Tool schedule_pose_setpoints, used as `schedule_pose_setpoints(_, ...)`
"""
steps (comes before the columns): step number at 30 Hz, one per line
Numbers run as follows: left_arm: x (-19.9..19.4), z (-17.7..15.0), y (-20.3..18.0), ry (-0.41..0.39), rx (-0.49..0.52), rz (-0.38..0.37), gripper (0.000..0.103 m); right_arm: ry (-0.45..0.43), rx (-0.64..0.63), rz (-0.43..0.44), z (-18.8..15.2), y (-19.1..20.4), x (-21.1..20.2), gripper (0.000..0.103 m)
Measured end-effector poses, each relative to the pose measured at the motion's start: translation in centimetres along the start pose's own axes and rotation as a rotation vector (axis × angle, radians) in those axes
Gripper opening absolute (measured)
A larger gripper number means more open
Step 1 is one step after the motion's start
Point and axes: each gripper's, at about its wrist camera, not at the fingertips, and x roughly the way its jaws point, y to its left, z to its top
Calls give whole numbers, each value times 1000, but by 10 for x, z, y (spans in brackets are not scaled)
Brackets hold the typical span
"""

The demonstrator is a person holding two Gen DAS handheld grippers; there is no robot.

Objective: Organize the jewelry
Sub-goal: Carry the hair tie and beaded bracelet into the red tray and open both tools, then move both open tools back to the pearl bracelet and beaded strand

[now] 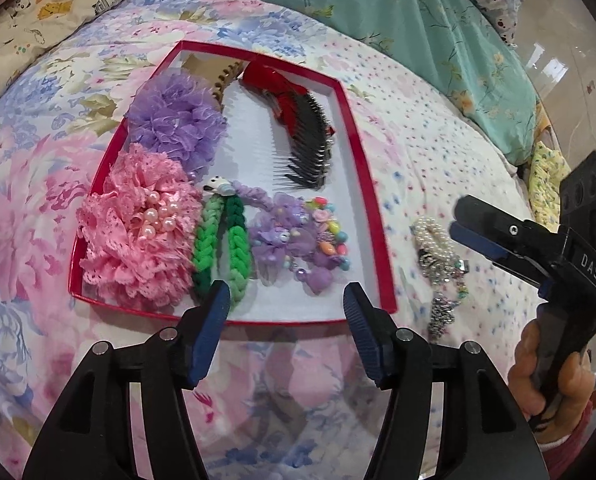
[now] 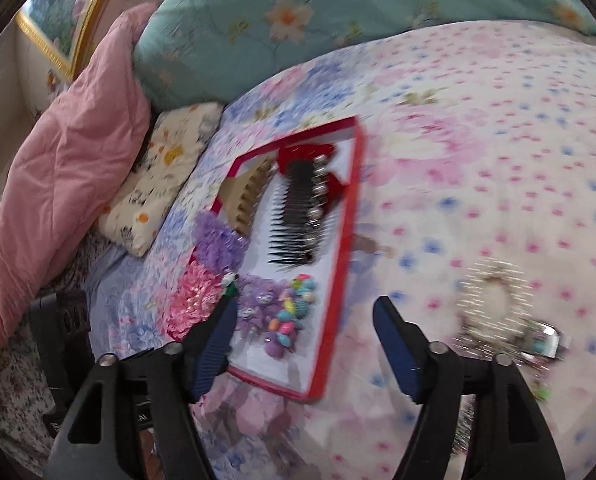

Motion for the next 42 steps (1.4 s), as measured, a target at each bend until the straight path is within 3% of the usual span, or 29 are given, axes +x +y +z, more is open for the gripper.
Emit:
schedule_pose_setpoints(2, -5, -2, -6, -9, 9, 0, 61, -17, 25, -26, -1, -11, -14, 77)
schedule_pose_setpoints(6, -15, -8, -22, -22, 32, -20, 66, -68, 65, -103, -4, -35, -41, 92)
schedule_pose_setpoints(10, -21, -15, -45, -24, 76, -39, 69, -130, 84, -137, -10, -57, -69, 96)
schedule_pose_setpoints(15, -17, -24, -65, 0, 97, -66, 72, -135, 145, -79, -19, -80, -91, 98)
schedule_pose_setpoints(20, -10, -35, -85, 29, 123, -71, 72, -120, 89, -100, -33, -84, -98, 98)
schedule_pose_setpoints(25, -3, -46, -97, 56, 142, -72, 72, -110, 126, -53, -44, -97, -101, 98)
schedule_pose_setpoints(36, 12, -57, -107, 107, 153, -63, 72, -58, 9, -220, -21, -90, -70, 97)
schedule_pose_setpoints(38, 15, -56, -109, 113, 157, -62, 72, -36, -19, -220, -13, -90, -54, 90)
schedule_pose_setpoints(40, 18, -55, -111, 119, 162, -63, 72, 5, -36, -240, -7, -93, -37, 60)
schedule_pose_setpoints(42, 22, -53, -112, 124, 164, -63, 72, 48, -36, -250, -1, -99, -16, 46)
